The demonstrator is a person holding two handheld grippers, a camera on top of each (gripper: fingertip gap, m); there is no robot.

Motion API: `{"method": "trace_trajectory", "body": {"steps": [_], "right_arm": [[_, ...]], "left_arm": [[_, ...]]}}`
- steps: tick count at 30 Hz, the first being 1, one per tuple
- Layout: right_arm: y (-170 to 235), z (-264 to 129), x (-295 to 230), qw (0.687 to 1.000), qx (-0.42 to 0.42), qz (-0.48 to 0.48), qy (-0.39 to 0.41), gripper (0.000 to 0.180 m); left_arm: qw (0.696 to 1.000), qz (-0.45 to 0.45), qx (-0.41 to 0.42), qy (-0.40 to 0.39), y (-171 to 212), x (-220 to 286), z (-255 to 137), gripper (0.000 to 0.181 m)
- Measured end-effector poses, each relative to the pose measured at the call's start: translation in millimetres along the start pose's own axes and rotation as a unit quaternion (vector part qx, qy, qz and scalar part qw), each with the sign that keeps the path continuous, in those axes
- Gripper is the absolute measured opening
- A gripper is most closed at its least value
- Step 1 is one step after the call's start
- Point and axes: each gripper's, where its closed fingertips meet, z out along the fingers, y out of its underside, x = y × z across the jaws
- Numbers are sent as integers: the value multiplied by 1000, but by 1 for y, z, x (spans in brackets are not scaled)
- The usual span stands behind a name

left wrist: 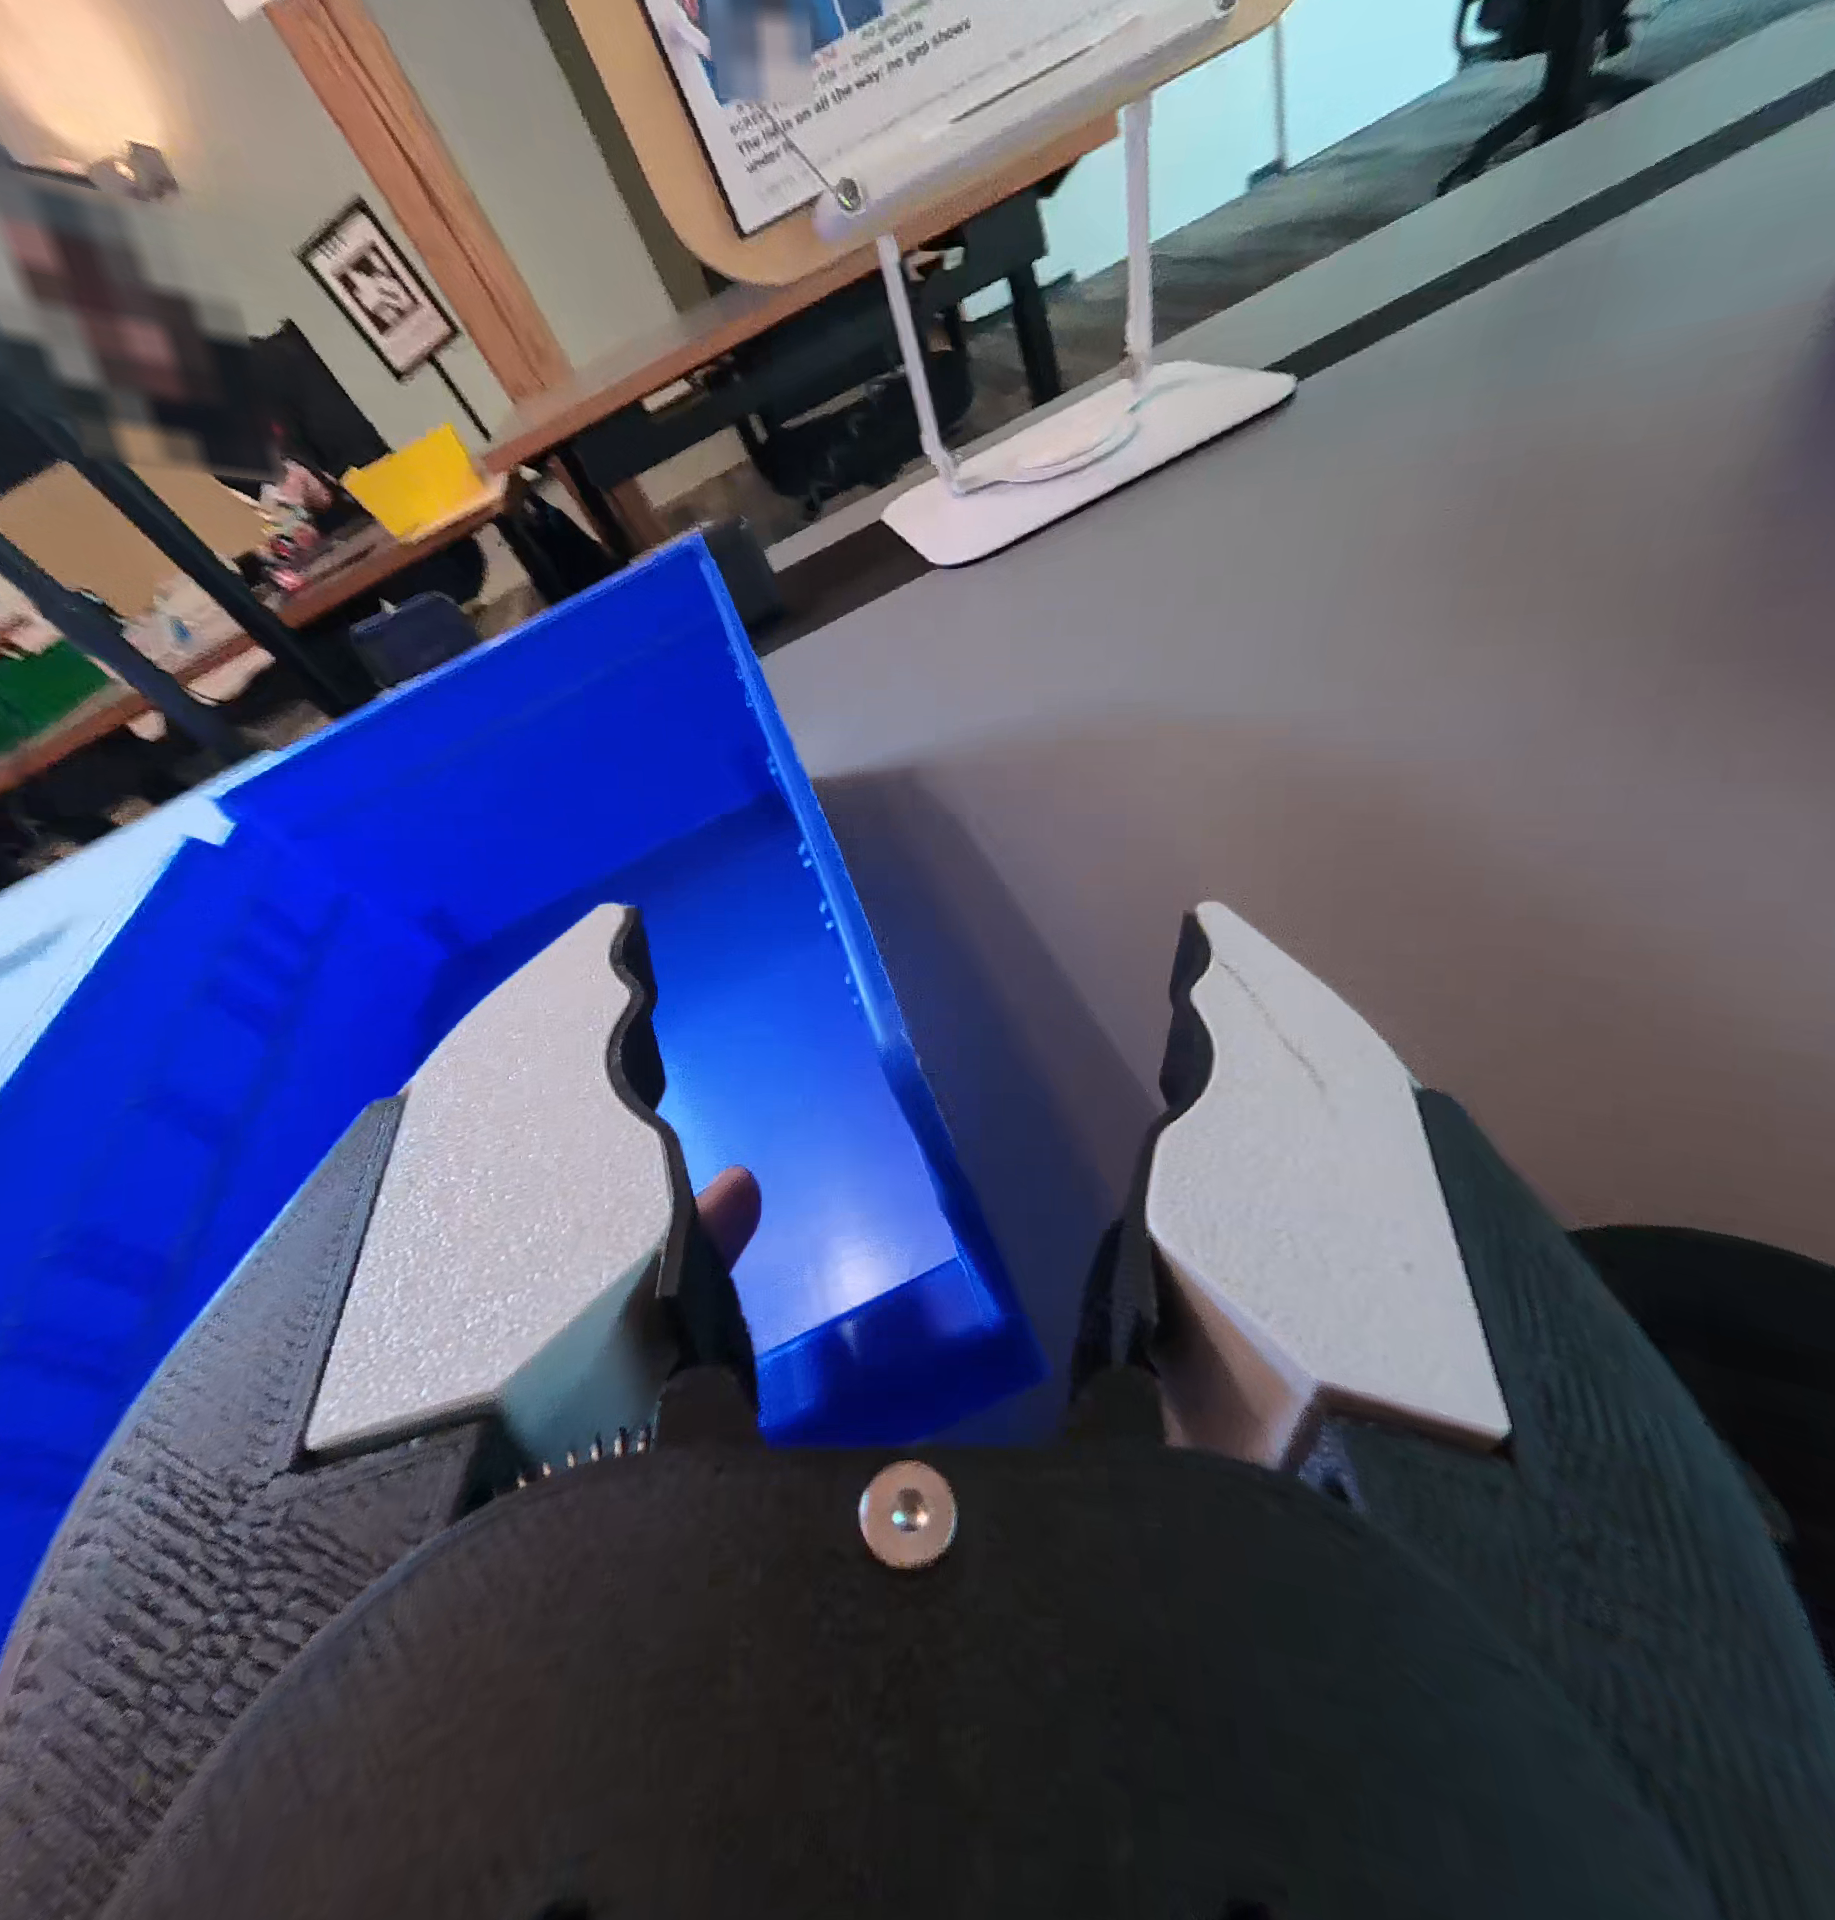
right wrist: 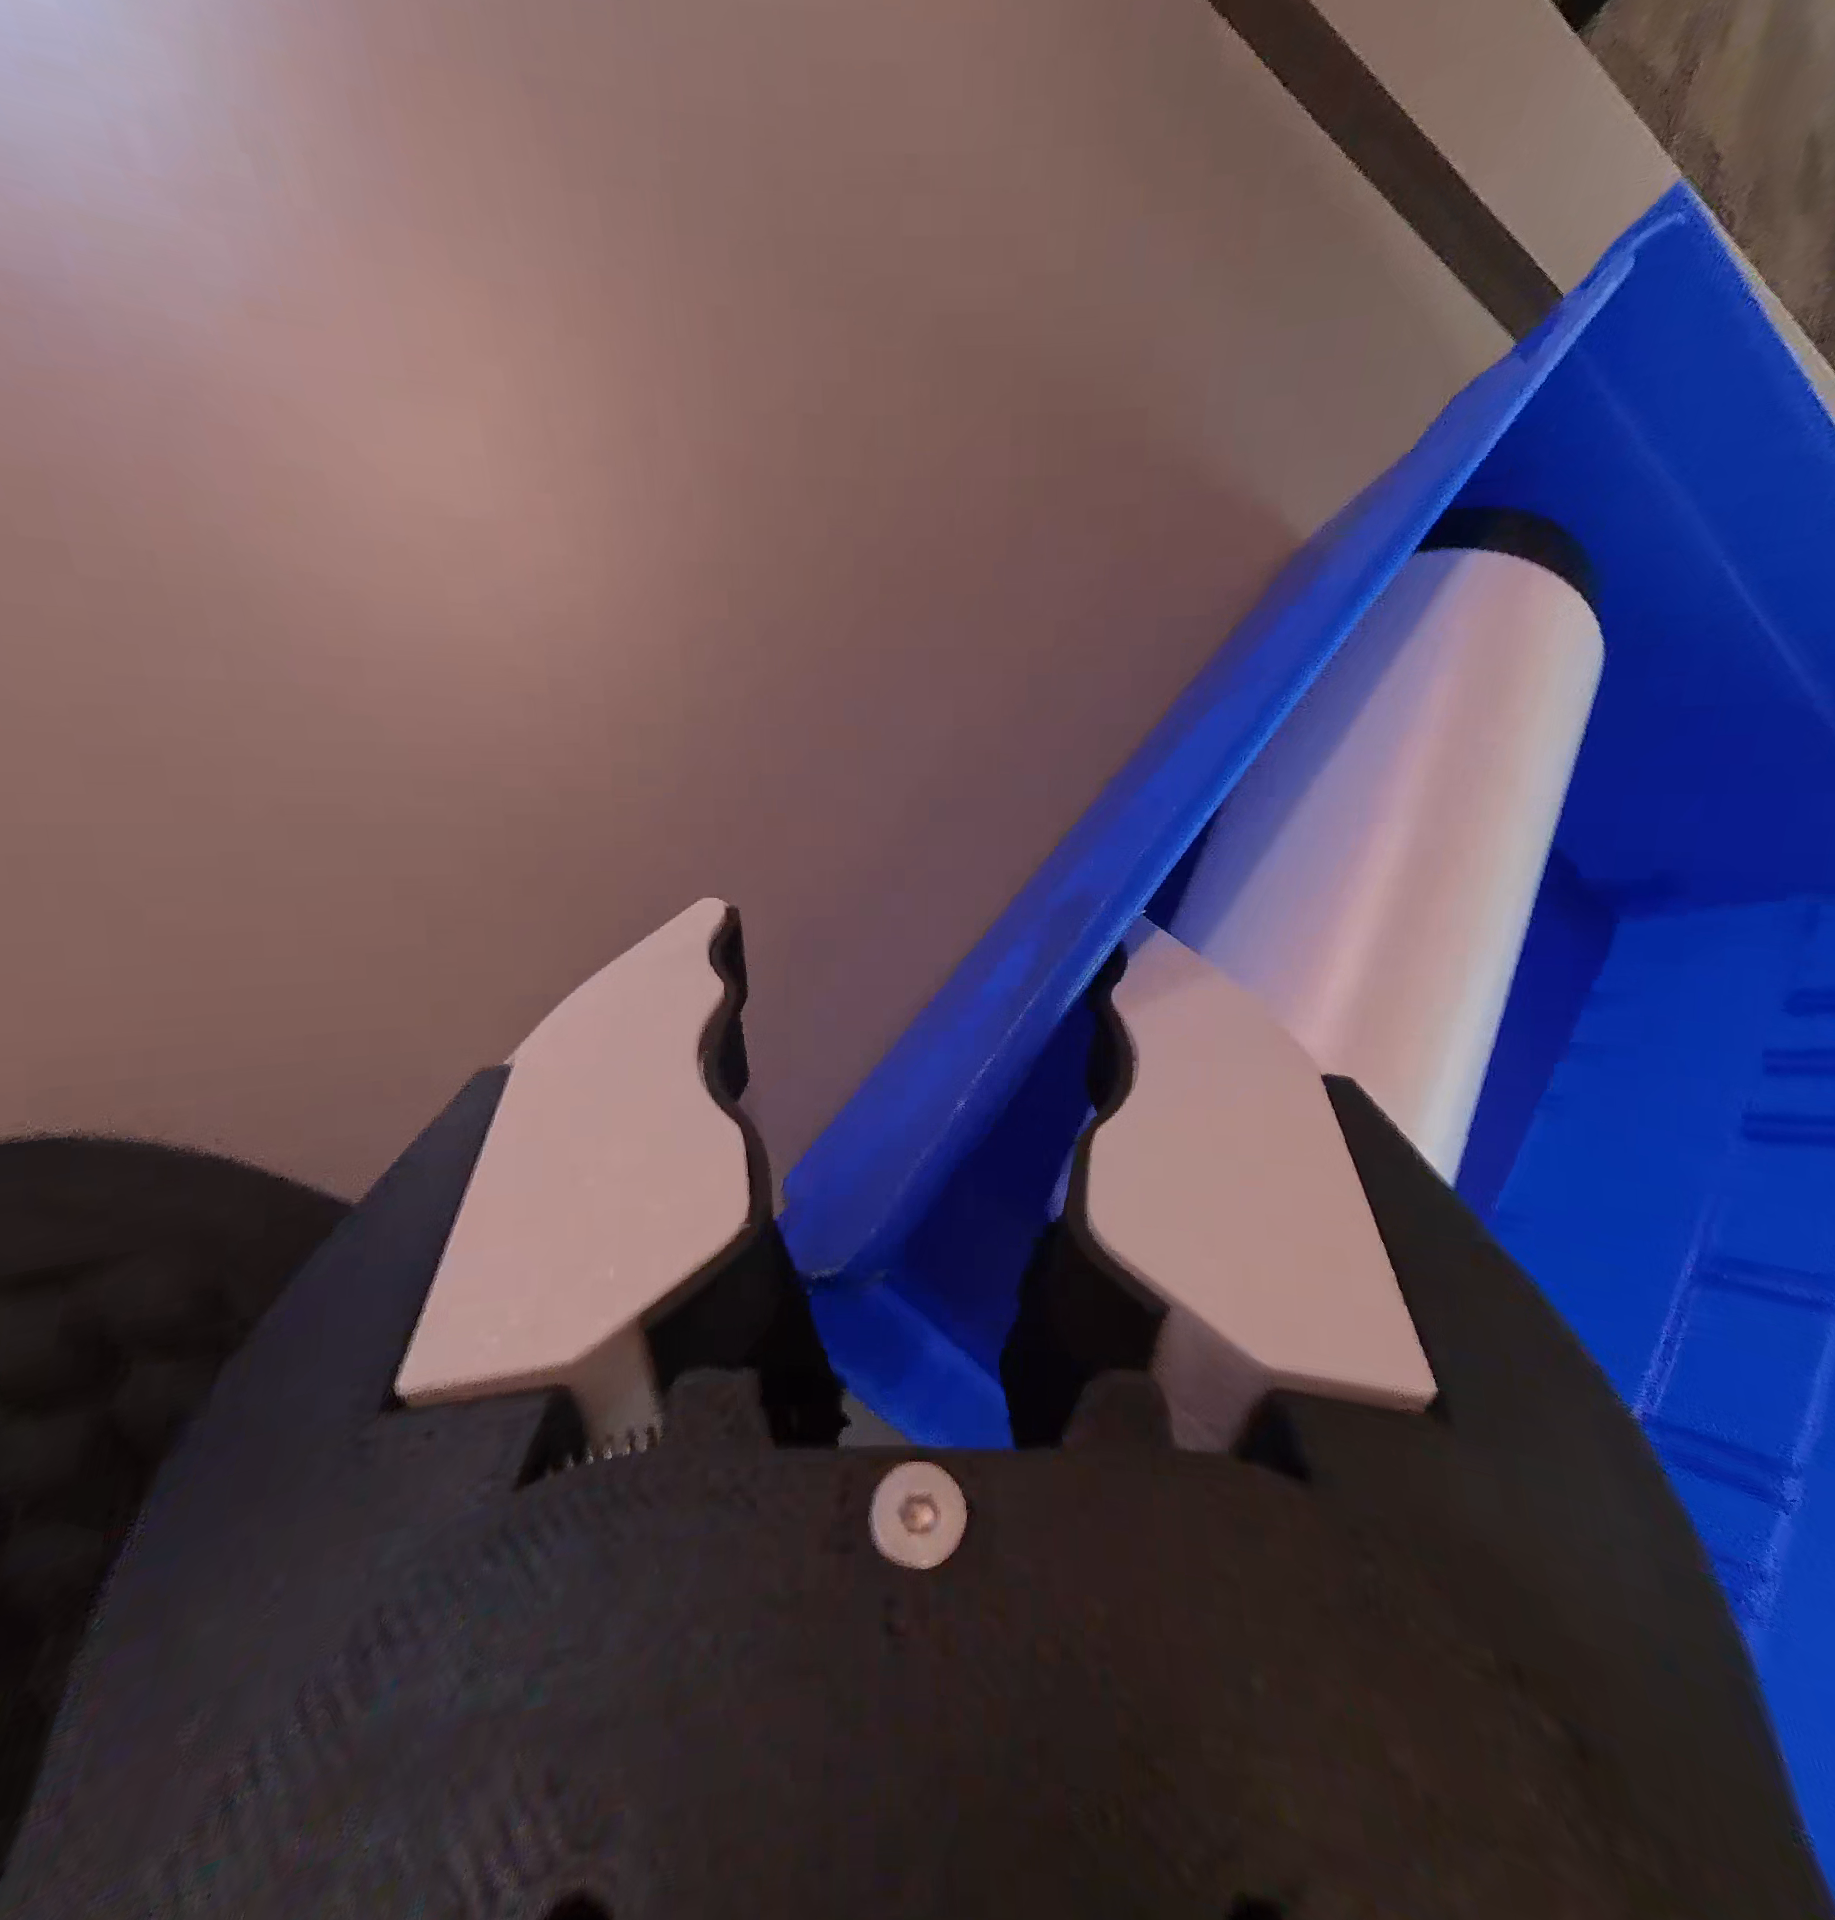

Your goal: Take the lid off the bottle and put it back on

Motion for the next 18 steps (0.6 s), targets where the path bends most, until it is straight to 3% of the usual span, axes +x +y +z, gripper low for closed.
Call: {"method": "trace_trajectory", "body": {"steps": [8, 15, 18], "right_arm": [[-79, 34, -77, 992, 52, -101, -62, 75], [-144, 47, -165, 964, 93, -208, -137, 78], [-161, 48, -204, 945, 112, -256, -167, 92]], "left_arm": [[998, 54, 32, -27, -5, 2, -3, 87], [996, 3, 87, -29, -19, -10, -18, 87], [991, -40, 126, -26, -29, -24, -33, 87]]}}
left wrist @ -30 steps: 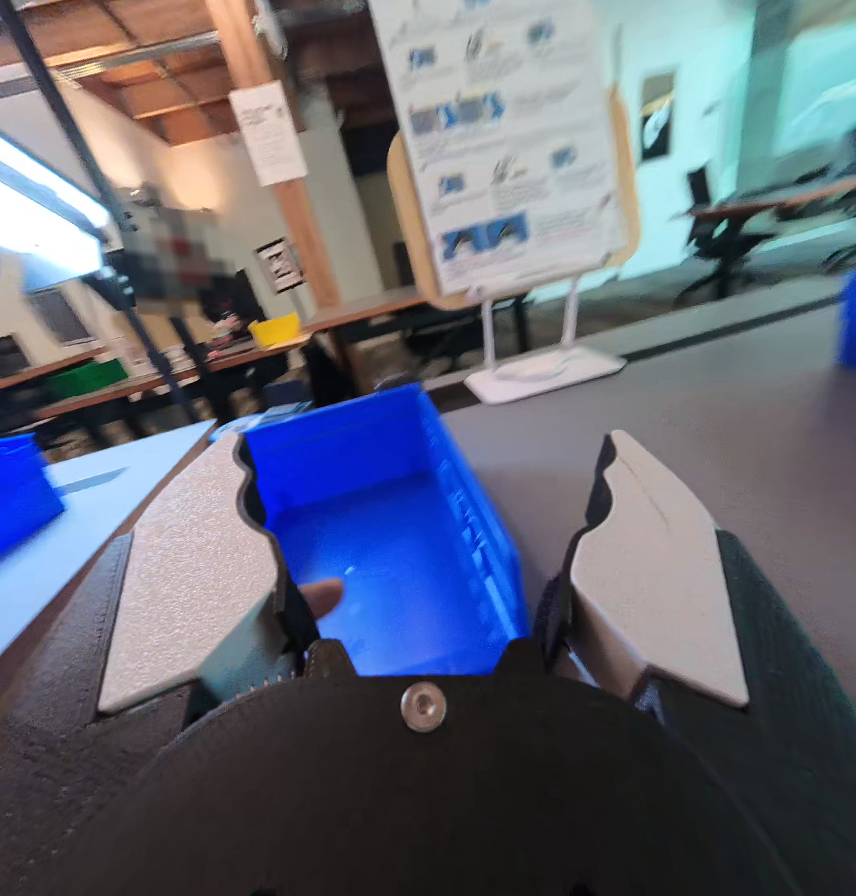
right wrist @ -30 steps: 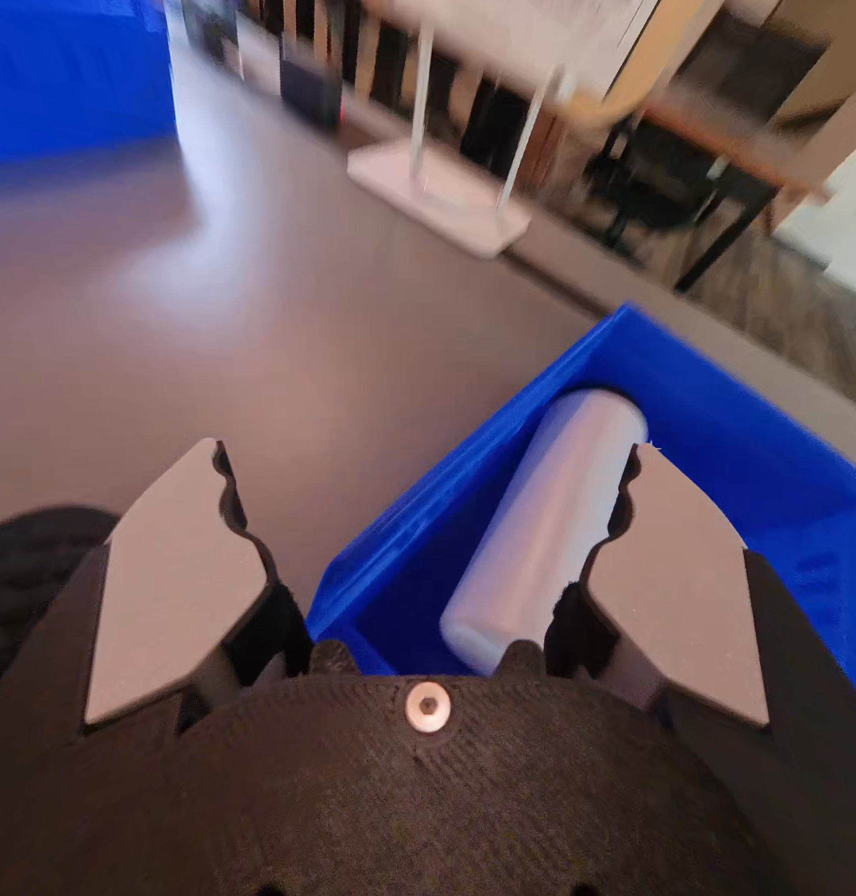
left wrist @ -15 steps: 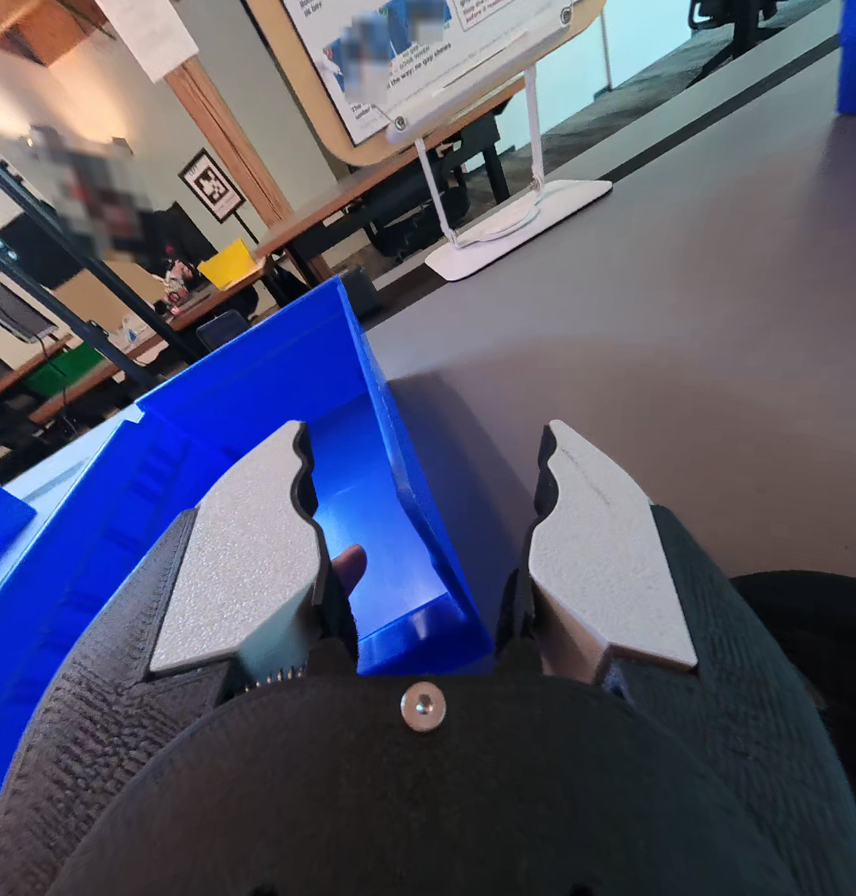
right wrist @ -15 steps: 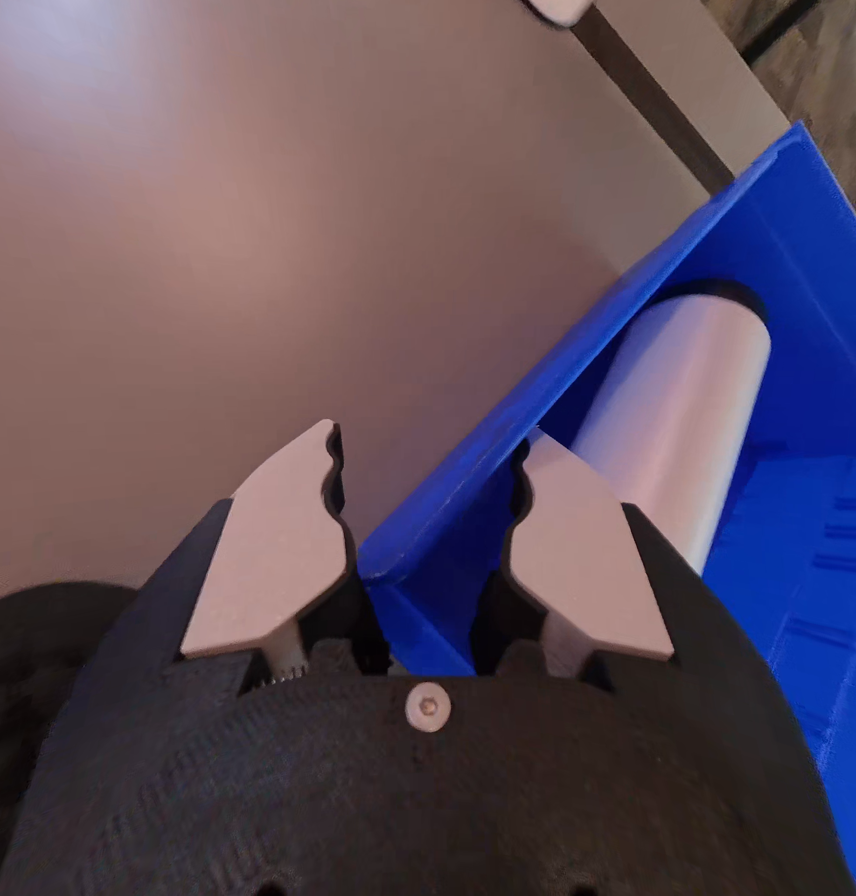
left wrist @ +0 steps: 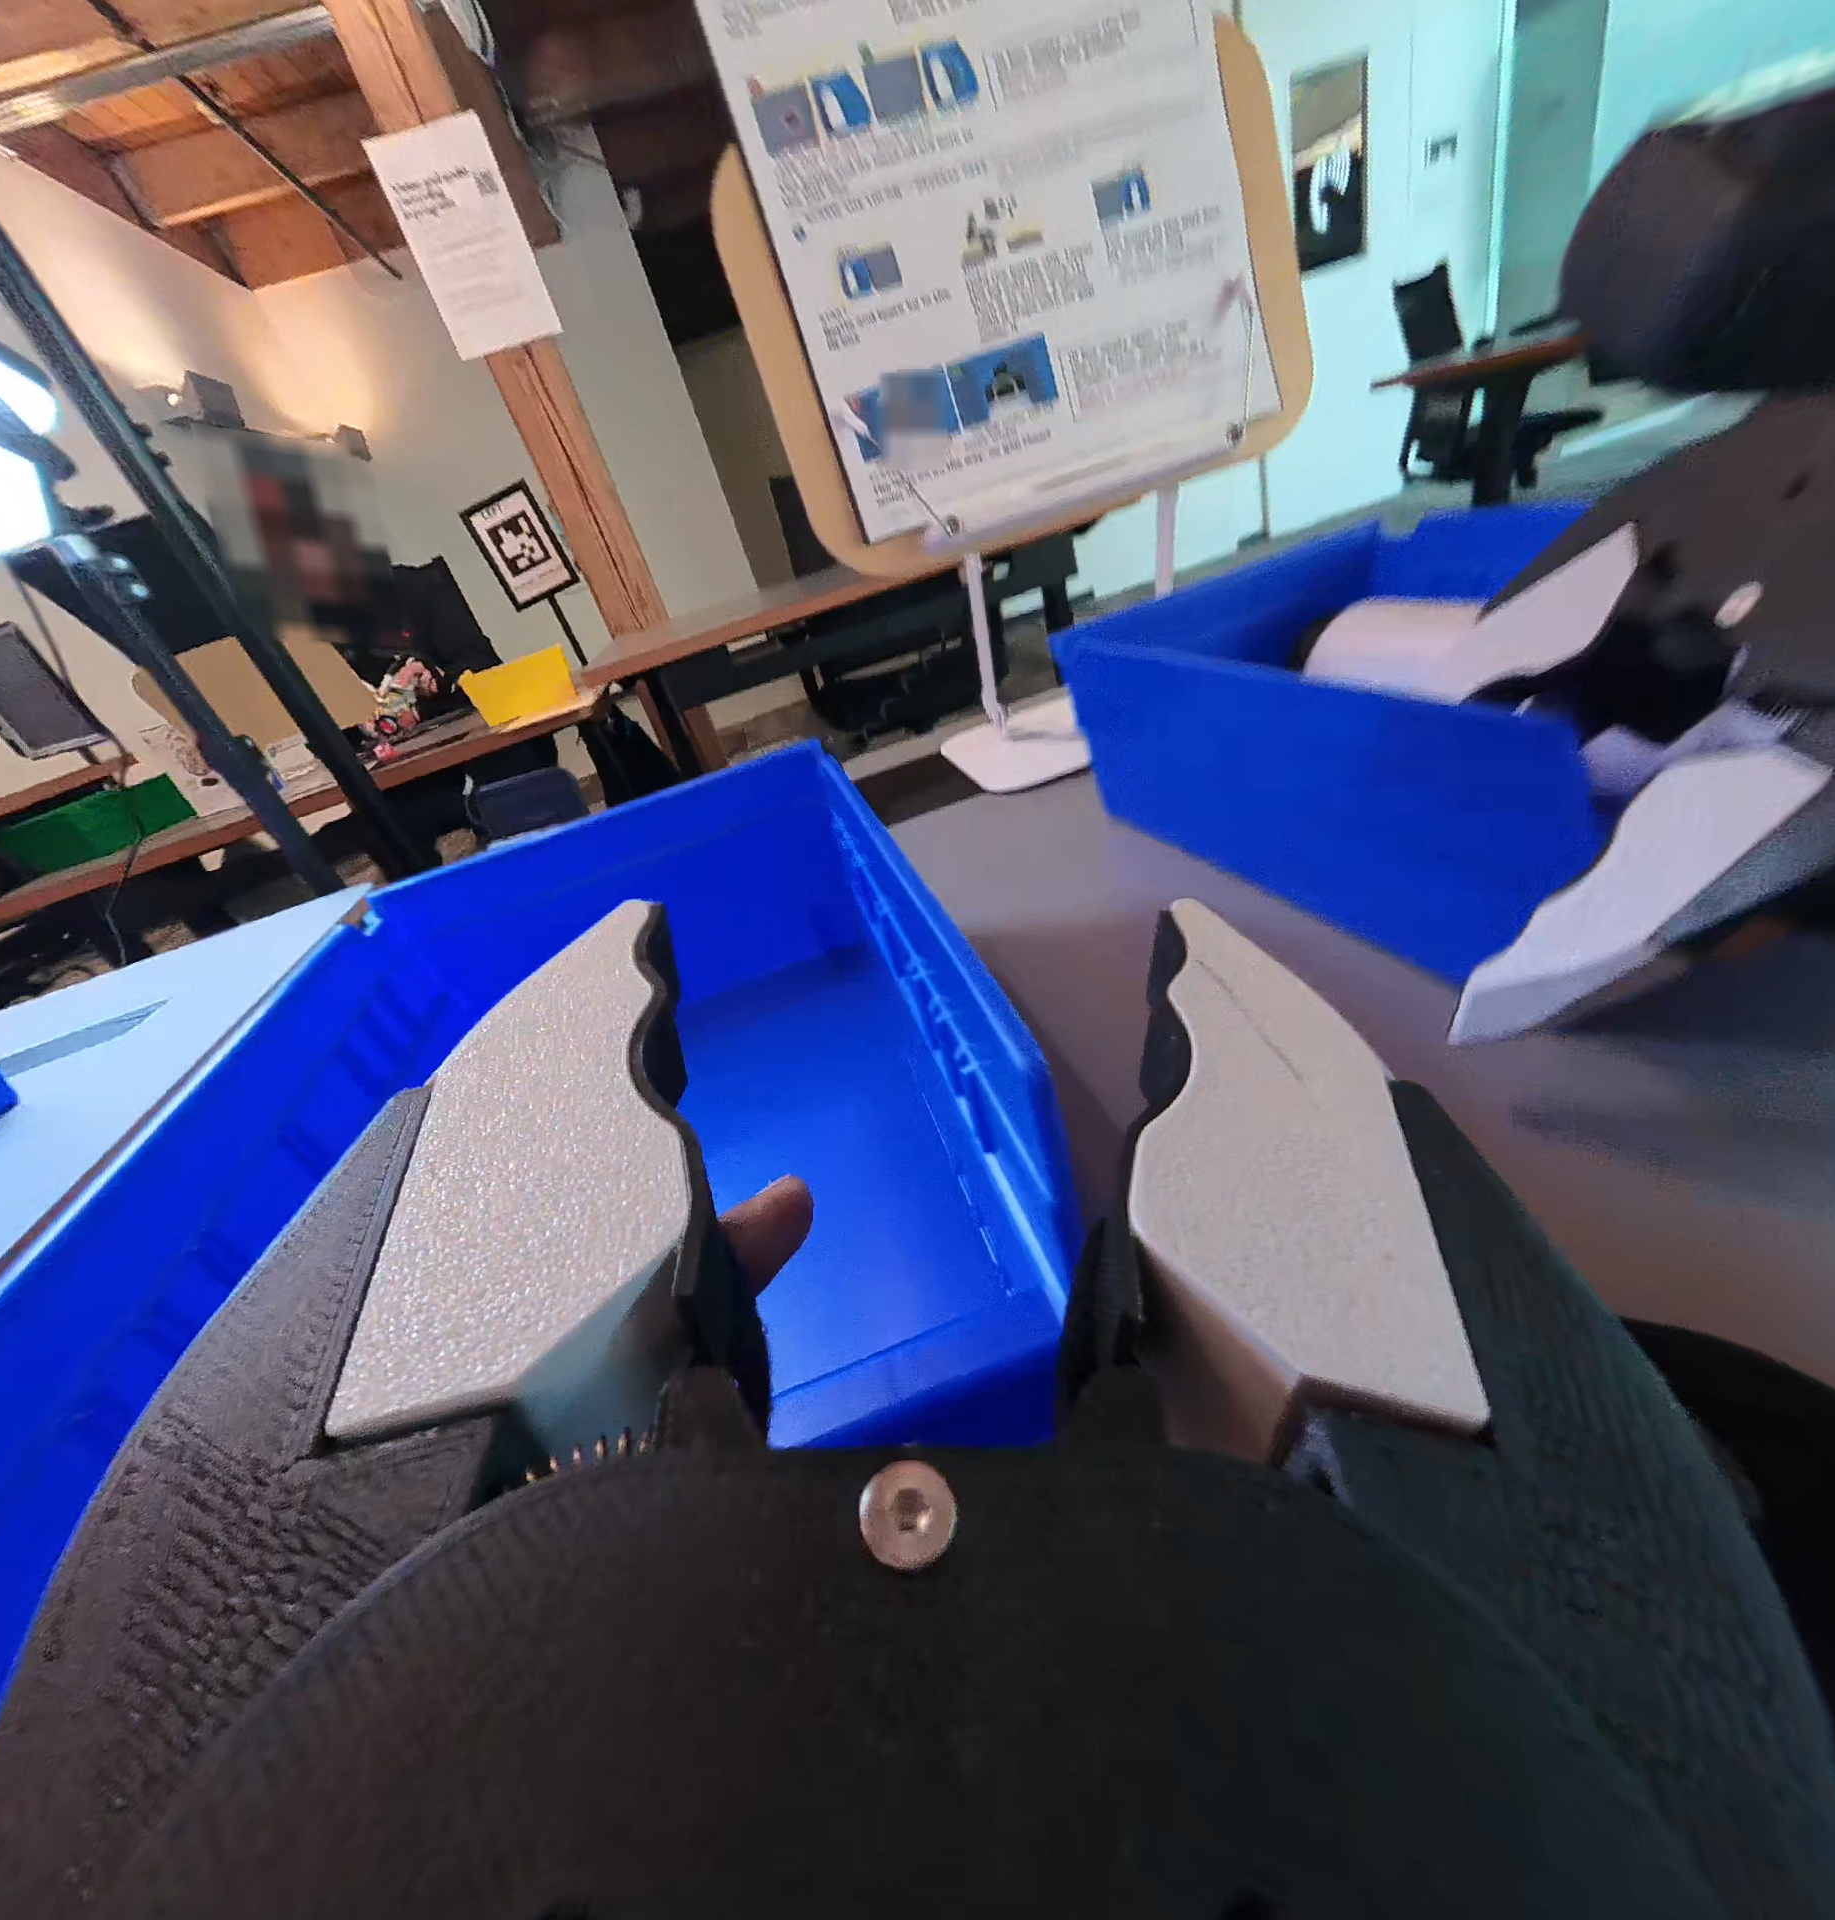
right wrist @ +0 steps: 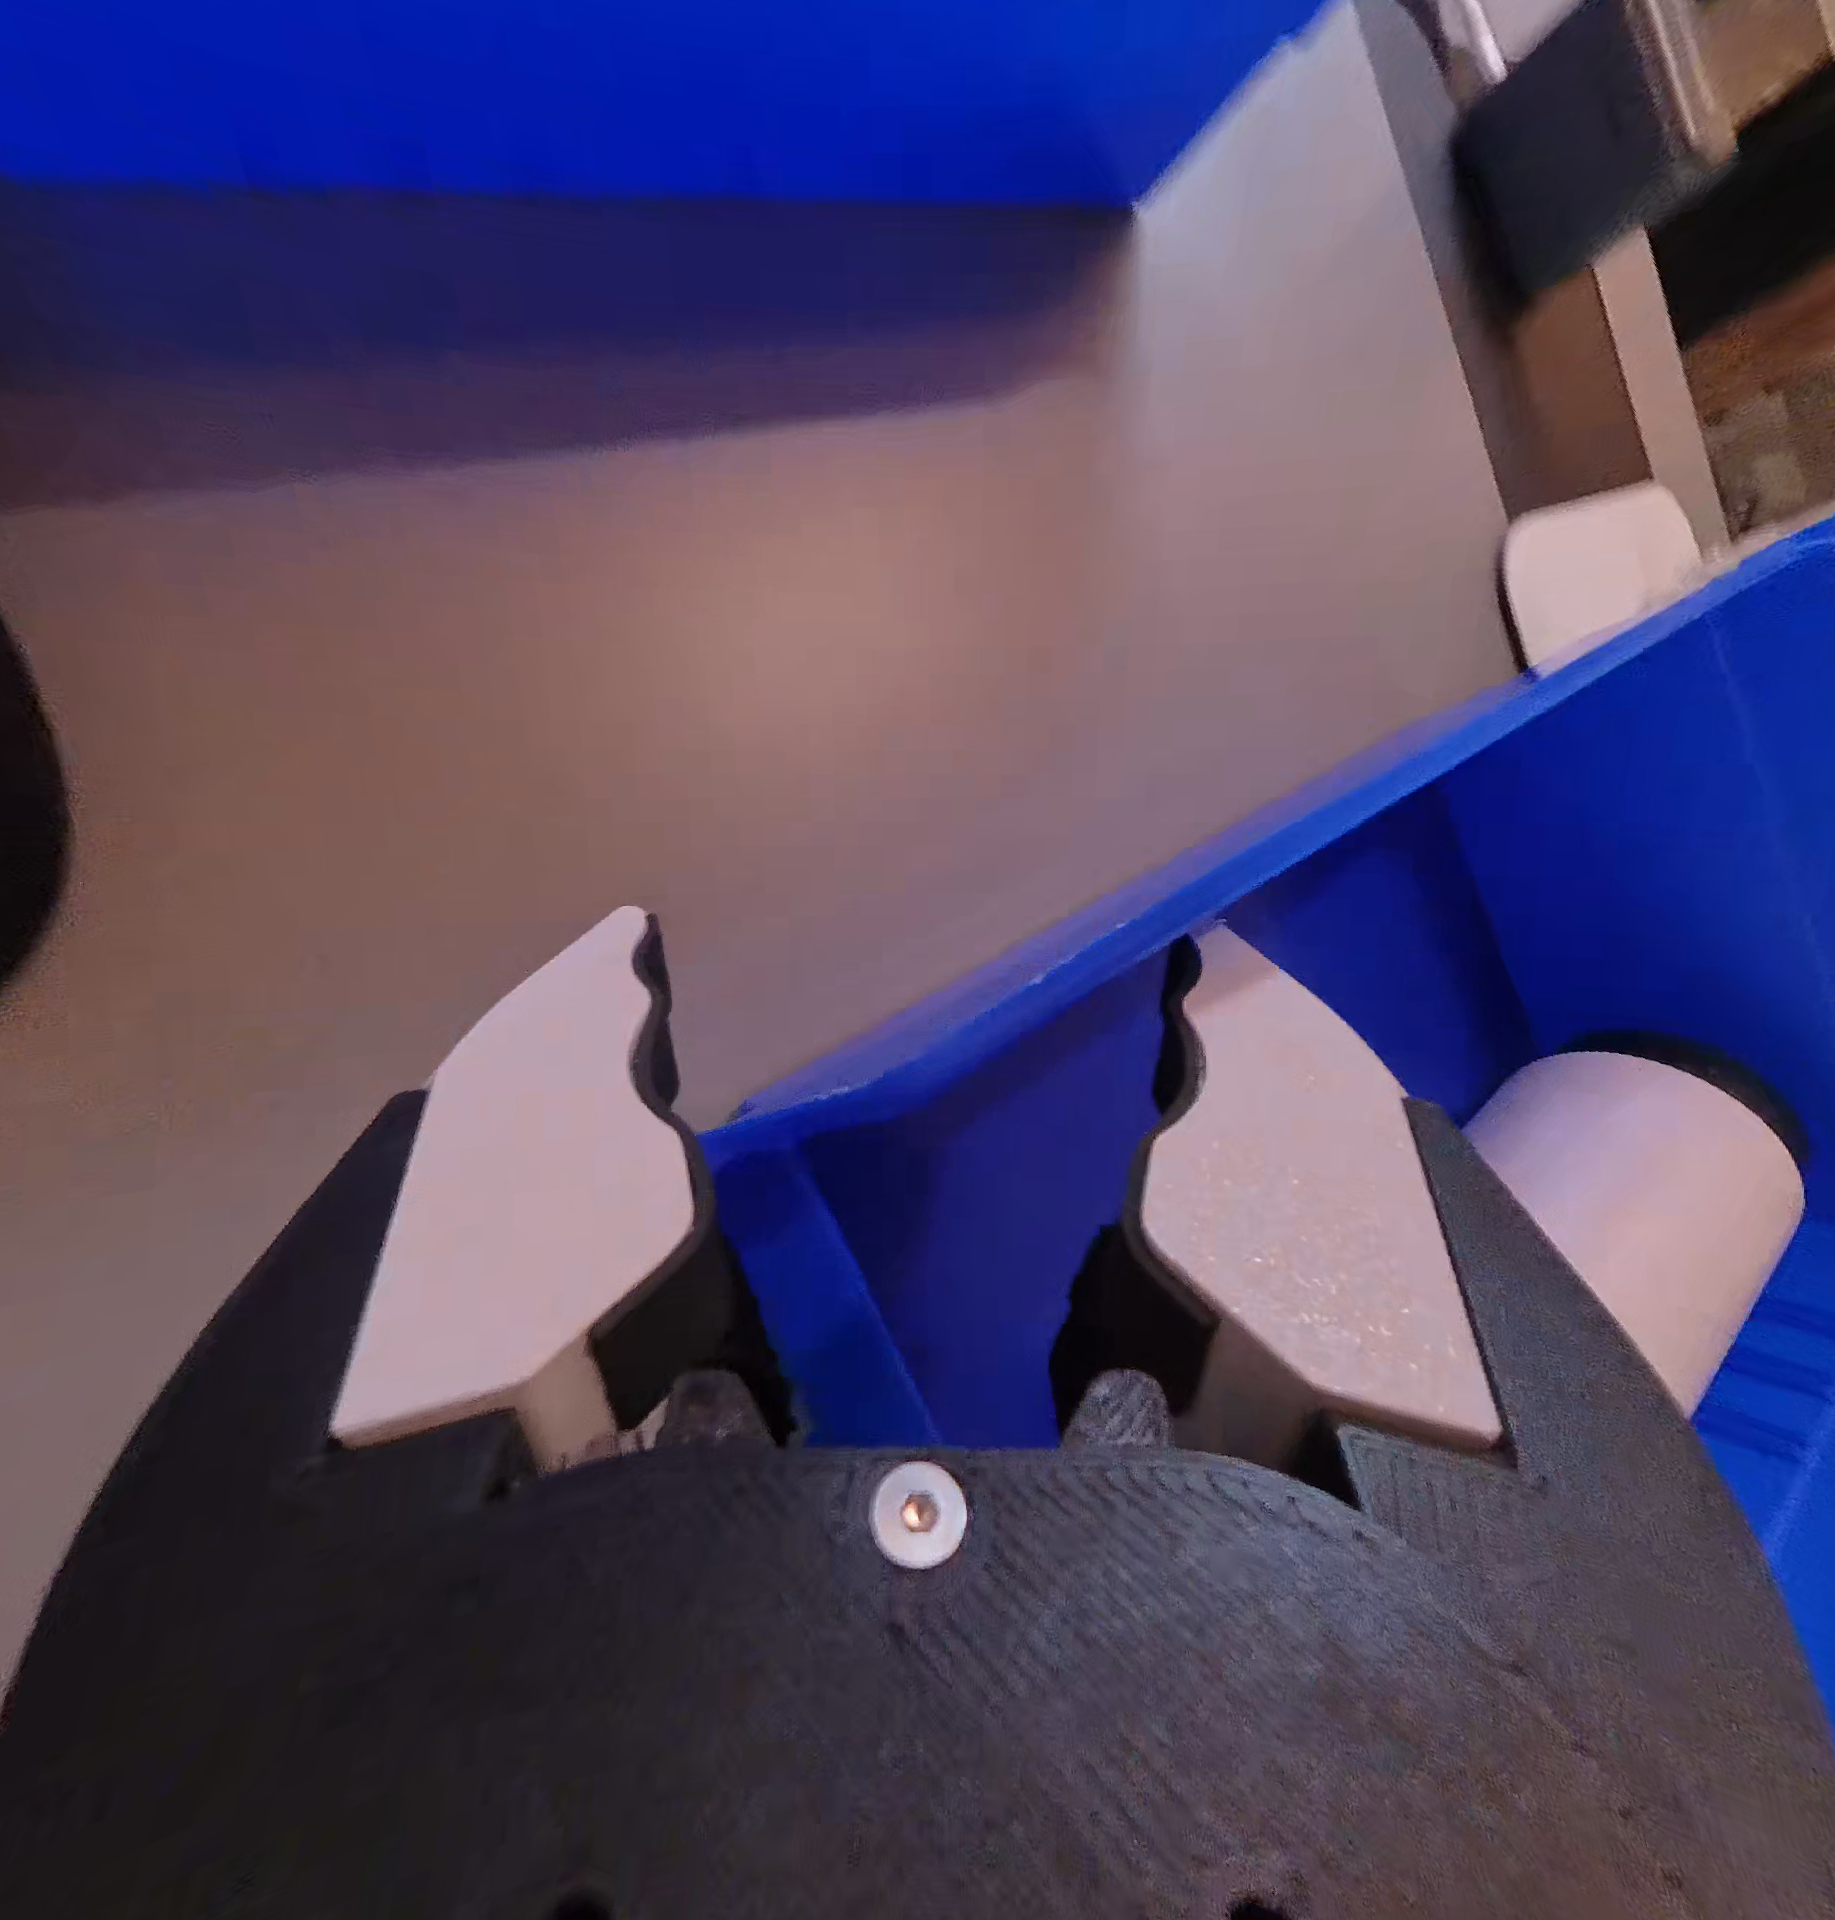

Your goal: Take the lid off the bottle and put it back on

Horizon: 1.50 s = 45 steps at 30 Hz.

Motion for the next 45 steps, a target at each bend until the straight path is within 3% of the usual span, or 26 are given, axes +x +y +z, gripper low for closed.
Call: {"method": "trace_trajectory", "body": {"steps": [7, 11, 17, 19, 23, 28, 31, 32, 34, 35, 37, 41, 45], "right_arm": [[-67, 32, -41, 996, 52, -60, -44, 102], [-93, 35, -66, 988, 78, -64, -115, 113], [-121, -1, -69, 967, 192, -73, -151, 102], [-133, -21, -66, 956, 237, -103, -141, 89], [-153, -45, -72, 909, 305, -271, -85, 47], [-158, -18, -81, 819, 234, -520, 67, 37], [-157, 0, -94, 776, 211, -588, 86, 34], [-157, 5, -95, 767, 202, -601, 96, 30], [-162, 8, -95, 743, 198, -625, 131, 27], [-162, 8, -93, 731, 188, -639, 147, 25], [-161, 8, -86, 728, 163, -645, 167, 23], [-161, -1, -74, 745, 182, -614, 187, 22], [-168, -27, -60, 728, 188, -610, 250, 21]], "left_arm": [[998, -9, 32, -60, -17, -54, -26, 86], [994, -9, 25, -109, -12, -88, -39, 85], [982, -16, -1, -188, 4, -138, -59, 84], [979, -19, -25, -202, 16, -150, -62, 84], [971, -42, -71, -223, 49, -174, -62, 85], [972, -91, -126, -175, 87, -180, -50, 78], [970, -127, -129, -162, 100, -185, -43, 70], [969, -134, -131, -160, 101, -187, -41, 56], [972, -130, -121, -154, 99, -189, -39, 10], [973, -128, -115, -154, 98, -190, -38, 7], [977, -133, -90, -142, 91, -186, -38, 2], [982, -48, -32, -177, 61, -182, -53, 2], [977, -12, 26, -209, 17, -176, -62, 2]]}}
